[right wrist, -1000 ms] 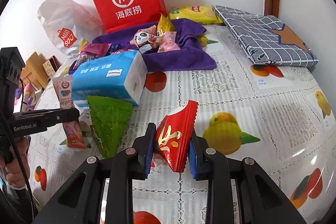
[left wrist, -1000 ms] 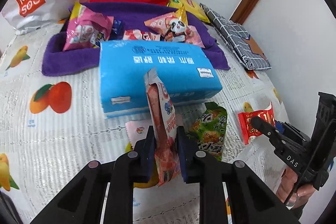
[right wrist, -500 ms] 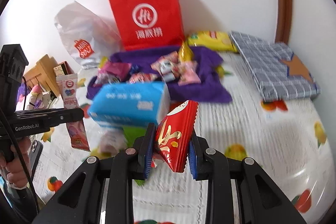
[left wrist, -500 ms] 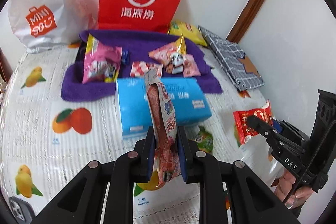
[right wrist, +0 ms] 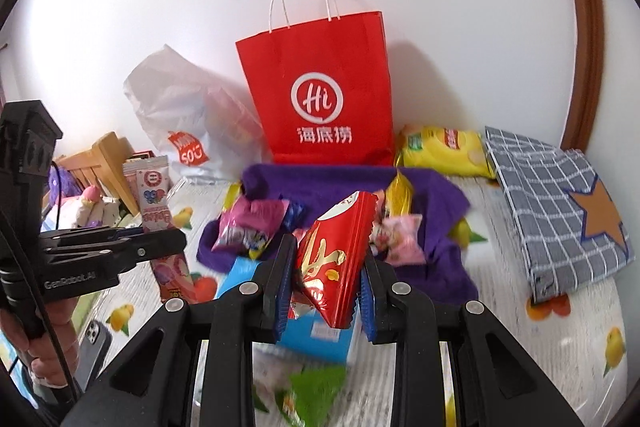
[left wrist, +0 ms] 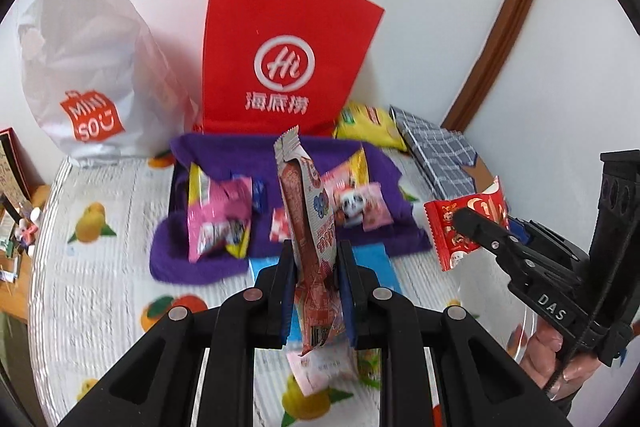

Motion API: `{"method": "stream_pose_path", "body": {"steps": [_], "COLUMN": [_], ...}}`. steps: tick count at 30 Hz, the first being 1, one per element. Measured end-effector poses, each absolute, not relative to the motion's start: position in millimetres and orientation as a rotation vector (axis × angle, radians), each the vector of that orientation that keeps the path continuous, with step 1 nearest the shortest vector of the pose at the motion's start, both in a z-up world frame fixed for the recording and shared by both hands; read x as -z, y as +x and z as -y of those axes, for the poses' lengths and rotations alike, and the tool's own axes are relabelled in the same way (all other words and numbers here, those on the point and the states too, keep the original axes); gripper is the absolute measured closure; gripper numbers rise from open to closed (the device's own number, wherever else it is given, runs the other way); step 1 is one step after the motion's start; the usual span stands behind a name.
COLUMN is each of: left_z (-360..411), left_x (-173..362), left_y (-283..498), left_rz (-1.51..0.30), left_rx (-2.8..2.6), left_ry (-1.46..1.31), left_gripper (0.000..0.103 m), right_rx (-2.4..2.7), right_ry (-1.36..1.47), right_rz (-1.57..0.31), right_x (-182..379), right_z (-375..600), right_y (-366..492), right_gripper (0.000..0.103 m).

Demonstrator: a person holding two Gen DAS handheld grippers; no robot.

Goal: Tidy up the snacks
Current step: 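Carry the red packet with the right tool while the left tool carries the pink packet over the towel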

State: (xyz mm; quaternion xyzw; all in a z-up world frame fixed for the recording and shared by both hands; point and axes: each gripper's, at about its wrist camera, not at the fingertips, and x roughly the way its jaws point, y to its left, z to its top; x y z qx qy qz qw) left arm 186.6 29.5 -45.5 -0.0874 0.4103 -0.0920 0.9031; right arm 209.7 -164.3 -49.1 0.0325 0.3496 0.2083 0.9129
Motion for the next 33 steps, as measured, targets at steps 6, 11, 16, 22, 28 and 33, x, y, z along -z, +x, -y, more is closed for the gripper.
{"method": "stream_pose_path", "body": {"steps": [6, 11, 16, 22, 28, 33], "left_z": [-36.3, -42.4, -53.0, -63.6, -83.0, -91.0], "left_x": [34.2, 25.4, 17.3, 47.2, 57.8, 58.7], "left_y": [219.8, 252.7, 287.8, 313.9, 322.7, 324.0], "left_rz": [-0.825, -0.8, -0.775, -0.819, -0.849, -0.855], "left_rx": [0.164, 0.141, 0.119, 0.034, 0.026, 0.005], "left_ry": [-0.202, -0.236, -0.253, -0.168, -0.226, -0.243], "left_gripper": [0.084, 0.084, 0.084, 0.084, 0.084, 0.084], "right_rx": [-0.424, -0.429, -0.439, -0.433, -0.428, -0.402], "right_ry": [0.06, 0.086, 0.096, 0.083, 0.059, 0.059], "right_rz": [-0.716, -0.713, -0.716, -0.755, -0.833, -0.875], "right_x": [38.6, 34.4, 34.4, 61.2, 85.4, 101.1], "right_z": [155.3, 148.8, 143.7, 145.8, 145.1, 149.3], "right_y": [246.6, 281.5, 311.3, 336.0, 351.9, 360.6], "right_gripper": [0.075, 0.075, 0.075, 0.075, 0.075, 0.075]}}
